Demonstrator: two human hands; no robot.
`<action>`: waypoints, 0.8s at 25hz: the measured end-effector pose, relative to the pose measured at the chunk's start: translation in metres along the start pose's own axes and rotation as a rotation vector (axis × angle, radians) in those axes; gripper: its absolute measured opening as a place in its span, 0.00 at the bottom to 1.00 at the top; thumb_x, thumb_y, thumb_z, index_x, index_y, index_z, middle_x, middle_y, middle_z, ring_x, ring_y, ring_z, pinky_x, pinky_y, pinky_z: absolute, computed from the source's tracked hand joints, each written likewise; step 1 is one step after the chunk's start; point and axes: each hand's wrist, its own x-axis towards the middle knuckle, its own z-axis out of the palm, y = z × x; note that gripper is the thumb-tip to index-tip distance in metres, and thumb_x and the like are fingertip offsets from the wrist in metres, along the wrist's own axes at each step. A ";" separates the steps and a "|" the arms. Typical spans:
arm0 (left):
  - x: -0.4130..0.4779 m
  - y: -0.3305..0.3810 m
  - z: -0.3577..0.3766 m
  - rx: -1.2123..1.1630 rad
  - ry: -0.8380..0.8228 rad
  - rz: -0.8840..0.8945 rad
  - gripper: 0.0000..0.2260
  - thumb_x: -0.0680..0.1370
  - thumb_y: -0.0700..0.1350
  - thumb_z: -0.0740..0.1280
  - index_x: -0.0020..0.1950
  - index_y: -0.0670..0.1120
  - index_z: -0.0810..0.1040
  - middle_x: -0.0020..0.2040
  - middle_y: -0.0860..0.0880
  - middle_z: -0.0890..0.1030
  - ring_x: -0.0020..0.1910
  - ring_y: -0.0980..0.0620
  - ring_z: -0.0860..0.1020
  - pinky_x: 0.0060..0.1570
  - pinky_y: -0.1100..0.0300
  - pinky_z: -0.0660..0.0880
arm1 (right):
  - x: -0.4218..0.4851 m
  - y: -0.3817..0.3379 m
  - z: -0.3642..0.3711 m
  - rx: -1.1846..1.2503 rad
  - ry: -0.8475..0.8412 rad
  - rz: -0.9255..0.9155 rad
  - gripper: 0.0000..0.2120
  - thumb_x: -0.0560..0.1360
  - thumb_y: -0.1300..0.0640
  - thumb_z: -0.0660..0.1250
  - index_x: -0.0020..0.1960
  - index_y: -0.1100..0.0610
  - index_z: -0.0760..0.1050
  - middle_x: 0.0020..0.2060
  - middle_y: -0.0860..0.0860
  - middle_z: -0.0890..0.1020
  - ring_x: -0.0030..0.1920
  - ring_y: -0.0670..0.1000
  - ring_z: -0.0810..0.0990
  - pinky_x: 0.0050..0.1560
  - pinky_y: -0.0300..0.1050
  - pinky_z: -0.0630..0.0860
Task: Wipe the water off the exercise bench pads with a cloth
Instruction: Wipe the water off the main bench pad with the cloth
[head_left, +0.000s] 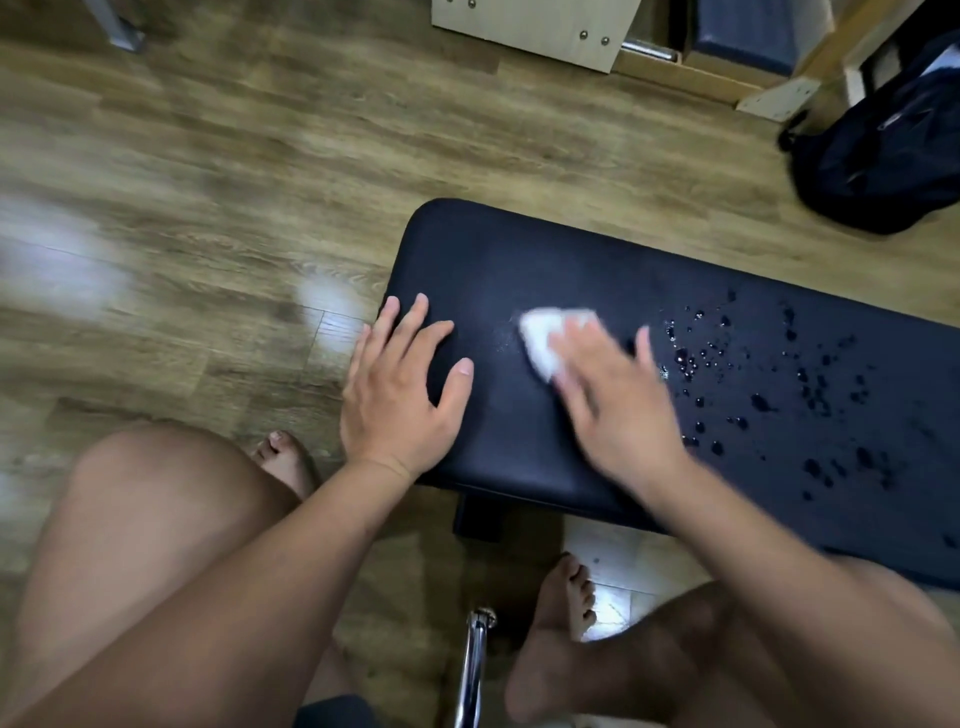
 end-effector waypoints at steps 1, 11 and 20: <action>0.000 0.000 0.000 -0.011 0.002 0.004 0.23 0.77 0.58 0.56 0.66 0.49 0.77 0.75 0.49 0.70 0.77 0.47 0.61 0.74 0.44 0.59 | -0.039 -0.014 0.003 -0.027 -0.052 -0.138 0.20 0.79 0.52 0.56 0.70 0.52 0.70 0.71 0.50 0.71 0.73 0.52 0.65 0.72 0.67 0.53; -0.001 0.004 -0.003 0.021 -0.034 -0.002 0.26 0.77 0.60 0.53 0.69 0.48 0.74 0.76 0.50 0.68 0.78 0.48 0.59 0.75 0.45 0.57 | 0.144 0.027 0.001 -0.137 -0.096 -0.040 0.19 0.82 0.54 0.54 0.71 0.49 0.68 0.71 0.51 0.70 0.71 0.54 0.68 0.74 0.62 0.45; -0.003 0.000 -0.003 -0.240 0.065 -0.033 0.27 0.78 0.56 0.58 0.71 0.41 0.69 0.73 0.43 0.70 0.75 0.45 0.66 0.71 0.41 0.64 | -0.040 -0.045 0.016 -0.048 -0.101 -0.441 0.20 0.77 0.59 0.61 0.69 0.53 0.72 0.69 0.51 0.73 0.72 0.53 0.68 0.71 0.63 0.60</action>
